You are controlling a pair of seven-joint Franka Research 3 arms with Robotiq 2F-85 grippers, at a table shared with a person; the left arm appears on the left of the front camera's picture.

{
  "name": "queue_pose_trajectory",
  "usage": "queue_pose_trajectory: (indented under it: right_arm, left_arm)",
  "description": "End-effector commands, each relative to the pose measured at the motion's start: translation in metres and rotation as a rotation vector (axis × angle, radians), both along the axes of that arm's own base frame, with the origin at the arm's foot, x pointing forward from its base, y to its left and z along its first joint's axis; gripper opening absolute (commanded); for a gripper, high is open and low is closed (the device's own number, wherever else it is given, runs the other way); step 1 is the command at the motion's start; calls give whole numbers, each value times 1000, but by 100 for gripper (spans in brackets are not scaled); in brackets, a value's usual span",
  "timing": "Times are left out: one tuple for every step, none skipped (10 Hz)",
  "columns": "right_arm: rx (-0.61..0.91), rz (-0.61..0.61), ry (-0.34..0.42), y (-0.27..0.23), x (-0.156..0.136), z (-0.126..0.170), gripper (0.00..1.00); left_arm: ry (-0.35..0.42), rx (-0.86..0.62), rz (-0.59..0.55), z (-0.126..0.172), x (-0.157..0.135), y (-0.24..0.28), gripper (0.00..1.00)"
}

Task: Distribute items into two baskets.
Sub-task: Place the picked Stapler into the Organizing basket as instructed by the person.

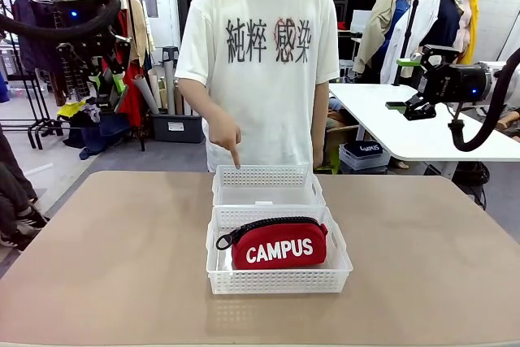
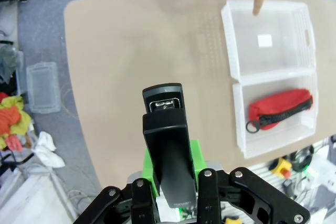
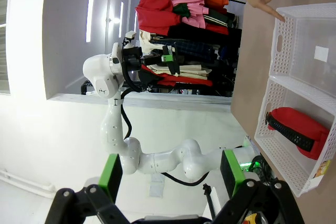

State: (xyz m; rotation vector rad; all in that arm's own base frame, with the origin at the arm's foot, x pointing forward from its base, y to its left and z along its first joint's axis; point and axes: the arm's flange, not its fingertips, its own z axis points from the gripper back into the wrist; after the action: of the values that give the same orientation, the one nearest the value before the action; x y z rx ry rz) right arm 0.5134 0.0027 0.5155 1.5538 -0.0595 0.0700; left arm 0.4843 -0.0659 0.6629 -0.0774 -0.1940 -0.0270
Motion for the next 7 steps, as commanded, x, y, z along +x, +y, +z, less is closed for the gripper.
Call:
queue_pose_trajectory:
  right_arm:
    - [-3, 1, -6, 0, -1, 3, 100]
    - [-3, 1, -6, 0, -1, 3, 100]
    - [-3, 1, -6, 0, -1, 3, 100]
    - [-3, 1, -6, 0, -1, 3, 100]
    - [-3, 1, -6, 0, -1, 3, 100]
    - [-3, 1, -6, 0, -1, 3, 100]
    - [-3, 1, -6, 0, -1, 3, 100]
  left_arm:
    - [43, 93, -148, 11, 15, -10, 0]
    - [32, 131, -206, 15, 23, -13, 0]
    - [44, 179, -285, 19, 30, -18, 0]
    - [46, 217, -381, 20, 37, -28, 0]
    - [24, 277, -492, 24, 50, -34, 0]
    - [8, 306, -549, 26, 59, -47, 0]
    - [-1, 323, -640, 29, 69, -58, 0]
